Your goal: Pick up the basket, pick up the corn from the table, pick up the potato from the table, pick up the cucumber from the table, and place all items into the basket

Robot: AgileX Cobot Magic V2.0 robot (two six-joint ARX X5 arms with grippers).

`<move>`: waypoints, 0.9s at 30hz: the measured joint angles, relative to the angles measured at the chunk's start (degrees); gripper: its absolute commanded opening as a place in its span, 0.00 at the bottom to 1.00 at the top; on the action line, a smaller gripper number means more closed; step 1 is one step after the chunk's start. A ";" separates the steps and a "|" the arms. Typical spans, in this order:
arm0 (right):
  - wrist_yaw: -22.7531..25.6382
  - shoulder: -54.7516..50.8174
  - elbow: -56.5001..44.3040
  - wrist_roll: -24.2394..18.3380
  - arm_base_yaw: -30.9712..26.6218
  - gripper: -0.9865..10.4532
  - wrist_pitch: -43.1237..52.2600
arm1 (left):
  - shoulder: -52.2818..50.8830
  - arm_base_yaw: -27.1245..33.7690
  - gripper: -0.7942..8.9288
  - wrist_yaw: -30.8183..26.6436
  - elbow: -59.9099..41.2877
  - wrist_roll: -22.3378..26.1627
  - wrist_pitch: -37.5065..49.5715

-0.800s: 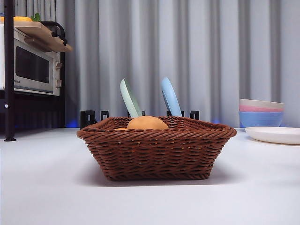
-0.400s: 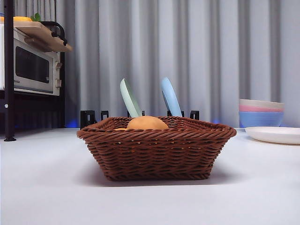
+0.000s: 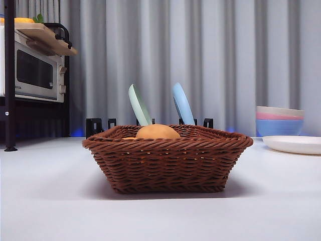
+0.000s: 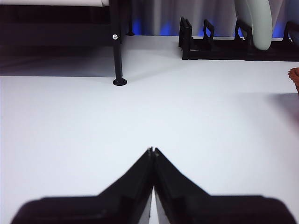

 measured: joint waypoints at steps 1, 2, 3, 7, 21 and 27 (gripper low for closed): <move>0.00 -0.57 -0.98 0.00 0.00 0.09 0.09 | 0.00 0.00 0.08 0.00 0.00 0.00 -0.02; 0.00 -1.11 -1.84 0.00 0.00 0.09 0.22 | 0.00 0.00 0.08 0.00 0.00 0.00 0.00; 0.00 -1.77 -2.71 0.02 0.00 0.09 0.42 | 0.00 0.00 0.08 0.00 0.00 0.00 0.00; 0.00 -4.98 -6.08 0.26 0.00 0.09 2.40 | 0.00 0.00 0.08 0.00 0.00 0.00 0.00; 0.22 -8.66 -10.23 4.55 0.00 0.09 -1.57 | 0.00 0.00 0.08 0.00 0.00 0.00 0.00; 0.22 -8.09 -10.23 4.76 0.00 0.09 -1.57 | 0.00 0.00 0.08 0.00 0.00 0.00 0.00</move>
